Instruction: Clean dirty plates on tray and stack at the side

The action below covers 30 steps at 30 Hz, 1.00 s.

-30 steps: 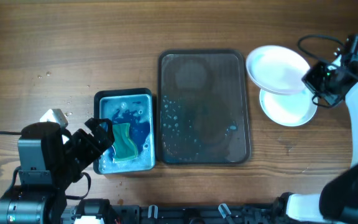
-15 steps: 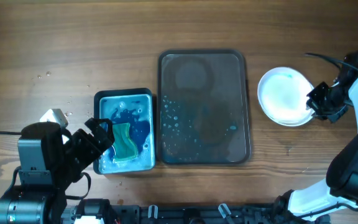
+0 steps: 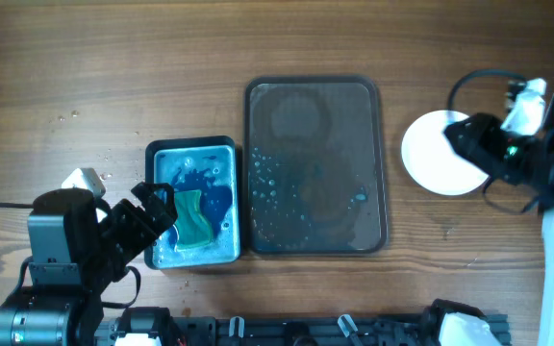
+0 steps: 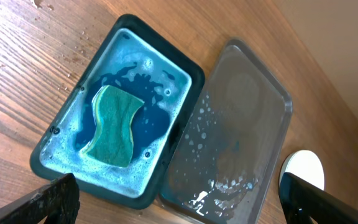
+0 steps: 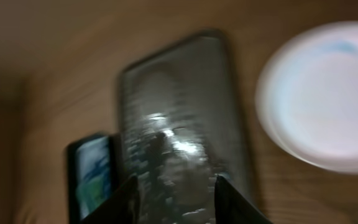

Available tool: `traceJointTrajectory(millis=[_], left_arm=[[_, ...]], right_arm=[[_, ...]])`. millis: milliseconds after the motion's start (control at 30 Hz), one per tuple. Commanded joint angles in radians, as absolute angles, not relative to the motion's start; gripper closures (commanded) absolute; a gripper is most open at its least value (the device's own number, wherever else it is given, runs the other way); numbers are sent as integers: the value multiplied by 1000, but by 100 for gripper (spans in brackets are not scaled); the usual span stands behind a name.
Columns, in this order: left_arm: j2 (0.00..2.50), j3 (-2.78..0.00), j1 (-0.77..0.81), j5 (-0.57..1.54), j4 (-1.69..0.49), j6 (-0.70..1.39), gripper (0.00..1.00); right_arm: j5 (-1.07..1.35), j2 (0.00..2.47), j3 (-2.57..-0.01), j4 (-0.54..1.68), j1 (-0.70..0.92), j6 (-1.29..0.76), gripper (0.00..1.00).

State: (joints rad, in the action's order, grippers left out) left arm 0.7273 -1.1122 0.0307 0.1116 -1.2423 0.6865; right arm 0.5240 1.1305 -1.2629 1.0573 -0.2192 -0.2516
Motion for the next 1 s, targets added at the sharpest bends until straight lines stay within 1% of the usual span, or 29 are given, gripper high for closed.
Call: traceJointTrajectory(millis=[0, 33, 133, 267, 467, 633, 800, 967], left_arm=[[727, -1121, 30, 126, -1239, 685, 0], [727, -1121, 30, 126, -1239, 685, 0], [727, -1121, 30, 126, -1239, 685, 0], [727, -1121, 30, 126, -1239, 685, 0], [727, -1121, 30, 126, -1239, 685, 0], [727, -1121, 30, 126, -1239, 685, 0], [727, -1121, 30, 126, -1239, 685, 0], [727, -1121, 30, 126, -1239, 685, 0]], right_arm=[[695, 942, -1277, 1063, -102, -70, 47], [679, 905, -1277, 1072, -79, -72, 0], [673, 810, -1277, 1098, -43, -129, 0], [672, 735, -1277, 1110, -43, -211, 0], [665, 715, -1277, 1117, -23, -214, 0], [483, 715, -1237, 1056, 19, -209, 0], [237, 622, -1048, 850, 88, -210, 0], [201, 384, -717, 653, 98, -210, 0]])
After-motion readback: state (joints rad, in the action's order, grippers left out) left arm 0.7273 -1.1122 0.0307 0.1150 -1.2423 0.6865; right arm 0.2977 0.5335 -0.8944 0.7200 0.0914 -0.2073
